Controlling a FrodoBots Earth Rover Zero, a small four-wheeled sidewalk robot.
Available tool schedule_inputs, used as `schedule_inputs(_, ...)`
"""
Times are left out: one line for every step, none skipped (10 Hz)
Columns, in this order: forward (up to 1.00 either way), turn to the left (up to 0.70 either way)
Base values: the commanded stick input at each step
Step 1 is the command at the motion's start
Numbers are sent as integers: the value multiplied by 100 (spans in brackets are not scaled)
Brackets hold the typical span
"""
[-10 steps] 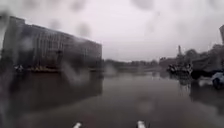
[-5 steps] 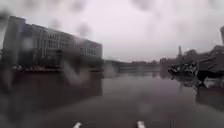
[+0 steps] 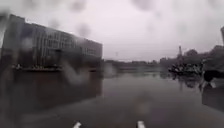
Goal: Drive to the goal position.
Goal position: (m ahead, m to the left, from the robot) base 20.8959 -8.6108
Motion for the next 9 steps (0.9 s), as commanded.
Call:
schedule_inputs(70, 1)
schedule_inputs(70, 1)
schedule_inputs(70, 1)
schedule_inputs(70, 1)
schedule_inputs(70, 1)
schedule_inputs(70, 1)
schedule_inputs(70, 1)
schedule_inputs(70, 1)
schedule_inputs(70, 1)
